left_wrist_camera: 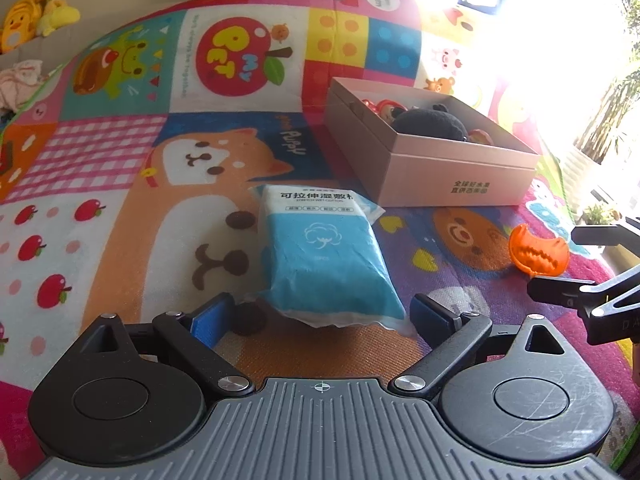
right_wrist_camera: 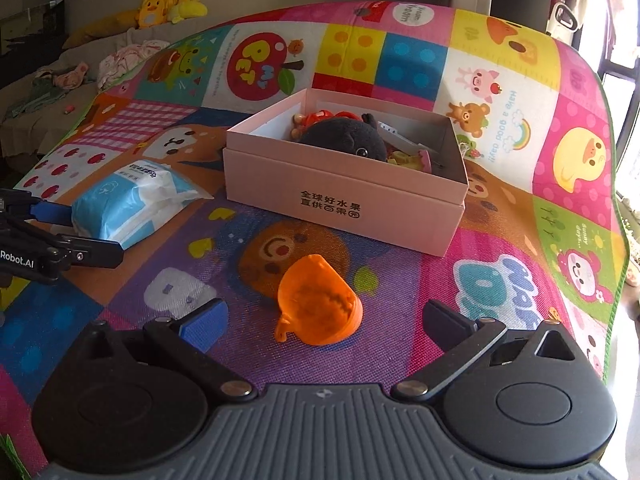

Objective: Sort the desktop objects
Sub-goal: 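Grasp the blue wet-wipes pack with the left tool while the right tool grasps the orange toy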

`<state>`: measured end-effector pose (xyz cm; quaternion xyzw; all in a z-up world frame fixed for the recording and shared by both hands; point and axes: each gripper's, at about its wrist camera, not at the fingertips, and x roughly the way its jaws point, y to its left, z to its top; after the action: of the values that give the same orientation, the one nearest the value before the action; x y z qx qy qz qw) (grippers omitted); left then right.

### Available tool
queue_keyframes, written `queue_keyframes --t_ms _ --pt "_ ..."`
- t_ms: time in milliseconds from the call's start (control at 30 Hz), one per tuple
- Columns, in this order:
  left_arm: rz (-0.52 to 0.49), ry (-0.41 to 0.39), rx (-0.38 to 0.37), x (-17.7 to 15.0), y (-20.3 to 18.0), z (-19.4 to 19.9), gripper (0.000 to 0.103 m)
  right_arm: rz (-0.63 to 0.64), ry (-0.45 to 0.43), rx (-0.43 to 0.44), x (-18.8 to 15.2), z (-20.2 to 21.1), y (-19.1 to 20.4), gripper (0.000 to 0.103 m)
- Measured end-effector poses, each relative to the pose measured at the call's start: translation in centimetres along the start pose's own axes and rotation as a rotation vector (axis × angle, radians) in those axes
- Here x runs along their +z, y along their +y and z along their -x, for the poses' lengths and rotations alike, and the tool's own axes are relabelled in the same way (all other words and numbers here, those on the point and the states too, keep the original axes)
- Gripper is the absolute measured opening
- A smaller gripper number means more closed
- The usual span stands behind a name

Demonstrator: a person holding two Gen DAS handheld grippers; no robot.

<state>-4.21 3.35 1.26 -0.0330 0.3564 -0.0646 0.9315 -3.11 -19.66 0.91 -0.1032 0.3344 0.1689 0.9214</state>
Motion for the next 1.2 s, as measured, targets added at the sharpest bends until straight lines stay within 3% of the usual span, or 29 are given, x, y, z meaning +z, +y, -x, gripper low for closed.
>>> queue_keyframes --t_ms 267,333,467,567,667,800,1000,1033,1200 --pt "-0.010 -0.040 0.074 0.3 0.9 0.7 0.100 -0.044 0.002 -0.023 0.4 -1.0 -0.6 0.101" --pt "-0.005 -0.049 0.093 0.6 1.5 0.9 0.100 -0.024 0.007 -0.010 0.5 -1.1 -0.4 0.088" --pt "-0.026 -0.072 0.030 1.3 1.7 1.6 0.100 -0.022 0.054 -0.003 0.8 -2.0 -0.2 0.070" --pt "-0.073 -0.076 0.018 1.8 0.8 1.2 0.100 -0.042 0.067 0.018 1.0 -1.9 -0.4 0.048" --pt "-0.112 -0.058 0.011 2.4 -0.1 -0.1 0.100 -0.043 0.067 0.023 1.1 -1.5 -0.5 0.047" --pt "-0.154 -0.035 0.047 2.7 -1.2 -2.2 0.100 -0.098 0.110 0.103 1.4 -0.6 -1.2 0.041" --pt "-0.142 -0.003 0.039 2.5 -1.5 -3.4 0.072 -0.136 0.123 0.138 1.5 0.9 -2.3 0.041" --pt "-0.145 -0.004 0.042 2.4 -1.6 -3.3 0.063 -0.135 0.114 0.133 1.5 1.1 -2.4 0.041" --pt "-0.158 -0.021 0.005 2.2 -2.1 -1.4 0.058 -0.134 0.086 0.113 1.7 1.9 -2.3 0.040"
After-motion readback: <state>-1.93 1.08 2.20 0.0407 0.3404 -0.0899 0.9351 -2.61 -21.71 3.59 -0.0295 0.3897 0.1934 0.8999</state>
